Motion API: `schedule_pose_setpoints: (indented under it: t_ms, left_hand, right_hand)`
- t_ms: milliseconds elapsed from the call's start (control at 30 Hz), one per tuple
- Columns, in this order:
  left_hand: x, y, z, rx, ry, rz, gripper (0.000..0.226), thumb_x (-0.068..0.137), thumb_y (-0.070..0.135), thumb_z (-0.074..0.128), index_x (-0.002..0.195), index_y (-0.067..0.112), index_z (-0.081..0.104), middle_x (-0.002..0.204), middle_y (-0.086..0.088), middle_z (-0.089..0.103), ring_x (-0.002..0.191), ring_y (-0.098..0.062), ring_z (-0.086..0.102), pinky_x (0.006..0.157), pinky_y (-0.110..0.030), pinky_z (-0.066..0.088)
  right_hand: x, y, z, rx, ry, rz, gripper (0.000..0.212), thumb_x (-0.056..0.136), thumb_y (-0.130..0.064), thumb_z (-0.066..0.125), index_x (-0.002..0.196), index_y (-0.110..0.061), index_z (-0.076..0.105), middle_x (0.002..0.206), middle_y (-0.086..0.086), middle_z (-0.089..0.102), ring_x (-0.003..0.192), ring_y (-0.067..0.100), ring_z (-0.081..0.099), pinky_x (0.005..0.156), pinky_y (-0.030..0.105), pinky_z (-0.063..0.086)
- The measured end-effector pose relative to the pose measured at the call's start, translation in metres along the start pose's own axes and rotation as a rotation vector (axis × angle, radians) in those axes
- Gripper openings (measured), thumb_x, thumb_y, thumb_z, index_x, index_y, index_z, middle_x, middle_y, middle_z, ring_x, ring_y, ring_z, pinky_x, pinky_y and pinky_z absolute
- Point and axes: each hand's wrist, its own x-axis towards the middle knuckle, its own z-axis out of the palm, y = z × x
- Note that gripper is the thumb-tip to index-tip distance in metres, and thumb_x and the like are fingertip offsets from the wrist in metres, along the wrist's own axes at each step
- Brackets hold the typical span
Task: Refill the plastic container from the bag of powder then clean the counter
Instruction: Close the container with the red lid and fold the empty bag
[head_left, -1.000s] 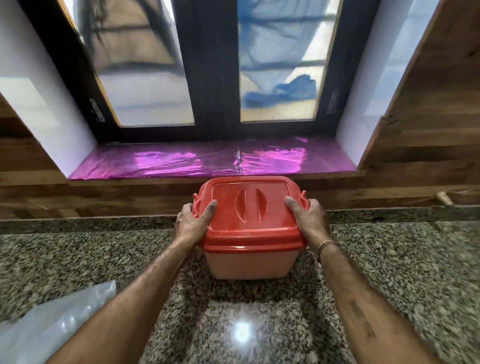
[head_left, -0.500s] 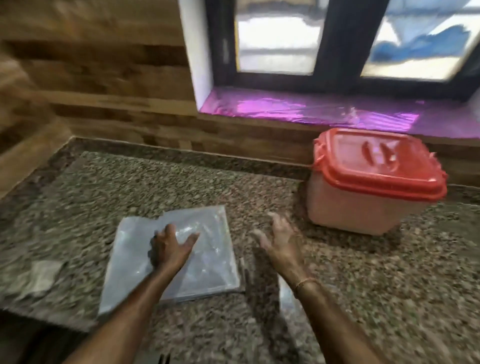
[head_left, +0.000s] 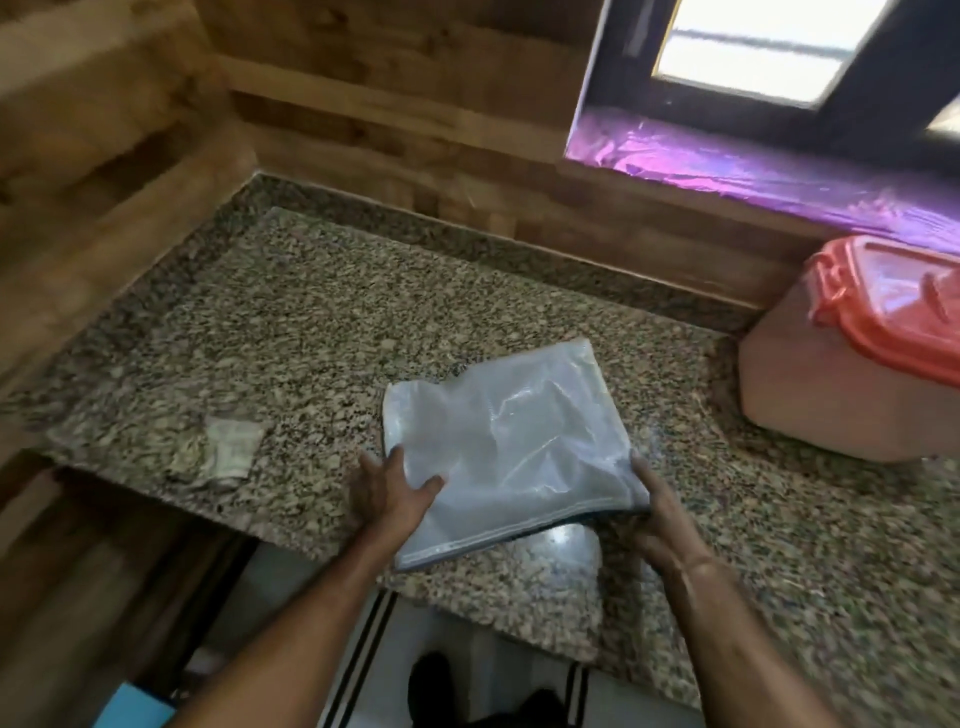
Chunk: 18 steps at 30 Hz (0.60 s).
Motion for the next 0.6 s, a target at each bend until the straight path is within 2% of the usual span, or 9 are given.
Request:
schedule_pose_setpoints:
  t_ms: [67,133,200,267,333,367,433,533,600]
  left_hand:
    - [-0.011,0.001,0.001,0.034,-0.037,0.060,0.091,0.085,0.071,0.065,0.157,0.022,0.038,0.158,-0.022,0.037,0.140,-0.042,0.044,0.110,-0.045,0.044]
    - [-0.015,-0.001,0.002,0.110,-0.071,0.140,0.090,0.089,0.071,0.060,0.158,0.019,0.037,0.151,-0.019,0.051,0.132,-0.038,0.055,0.102,-0.041,0.049]
    - [-0.019,0.003,0.000,0.173,-0.115,0.203,0.084,0.091,0.069,0.059,0.153,0.014,0.045,0.143,-0.017,0.060,0.126,-0.034,0.062,0.095,-0.037,0.052]
    - [-0.018,0.013,-0.004,0.235,-0.117,0.256,0.068,0.092,0.068,0.058,0.133,0.014,0.063,0.127,-0.011,0.071,0.106,-0.028,0.069,0.081,-0.032,0.054]
    - [-0.008,0.029,-0.011,0.303,-0.049,0.322,0.052,0.094,0.066,0.056,0.115,0.020,0.068,0.113,-0.005,0.074,0.091,-0.021,0.066,0.075,-0.030,0.054]
    - [0.002,0.037,-0.015,0.317,0.020,0.371,0.048,0.096,0.062,0.055,0.118,0.021,0.066,0.118,-0.006,0.070,0.097,-0.021,0.064,0.080,-0.034,0.056]
    - [0.027,0.051,-0.024,0.311,0.091,0.428,0.052,0.098,0.055,0.056,0.138,0.023,0.054,0.137,-0.009,0.056,0.119,-0.026,0.053,0.096,-0.043,0.051]
    - [0.062,0.063,-0.025,0.235,-0.058,0.326,0.071,0.098,0.063,0.050,0.154,0.022,0.037,0.152,-0.014,0.043,0.135,-0.032,0.046,0.105,-0.049,0.045]
    - [0.080,0.065,-0.018,0.139,-0.184,0.282,0.087,0.085,0.083,0.047,0.150,0.026,0.041,0.147,-0.011,0.053,0.128,-0.033,0.056,0.101,-0.054,0.051]
  right_hand:
    - [-0.004,0.017,0.012,0.239,-0.004,-0.009,0.038,0.101,-0.038,0.062,0.113,-0.004,0.074,0.097,0.019,0.080,0.081,0.031,0.079,0.080,0.053,0.063]
    - [-0.005,0.036,0.030,0.273,0.079,-0.045,0.036,0.097,-0.032,0.068,0.122,-0.006,0.069,0.102,0.015,0.081,0.087,0.028,0.080,0.079,0.047,0.066]
    - [0.000,0.052,0.046,0.194,0.097,-0.050,0.048,0.089,-0.029,0.078,0.129,-0.005,0.067,0.117,0.019,0.077,0.105,0.035,0.076,0.092,0.052,0.062]
    - [0.016,0.065,0.049,0.153,0.091,-0.043,0.044,0.088,-0.022,0.080,0.127,-0.003,0.068,0.123,0.023,0.073,0.114,0.042,0.071,0.104,0.061,0.052]
    - [0.026,0.065,0.046,0.060,0.156,-0.014,0.037,0.088,-0.019,0.080,0.119,-0.002,0.071,0.117,0.021,0.076,0.109,0.040,0.072,0.104,0.059,0.053]
    - [0.027,0.060,0.043,-0.020,0.185,0.005,0.037,0.087,-0.022,0.082,0.117,-0.002,0.072,0.113,0.019,0.078,0.107,0.038,0.073,0.104,0.057,0.054]
    - [0.025,0.044,0.036,-0.130,0.218,0.024,0.035,0.089,-0.022,0.080,0.115,-0.002,0.071,0.106,0.017,0.079,0.104,0.037,0.073,0.101,0.053,0.057]
    - [0.019,0.020,0.020,-0.190,0.207,-0.070,0.032,0.095,-0.013,0.074,0.124,-0.002,0.066,0.106,0.016,0.077,0.099,0.035,0.072,0.077,0.040,0.064]
    - [0.017,0.010,0.011,-0.130,0.178,-0.096,0.035,0.096,-0.011,0.071,0.128,0.000,0.063,0.113,0.023,0.075,0.099,0.041,0.073,0.073,0.045,0.065]
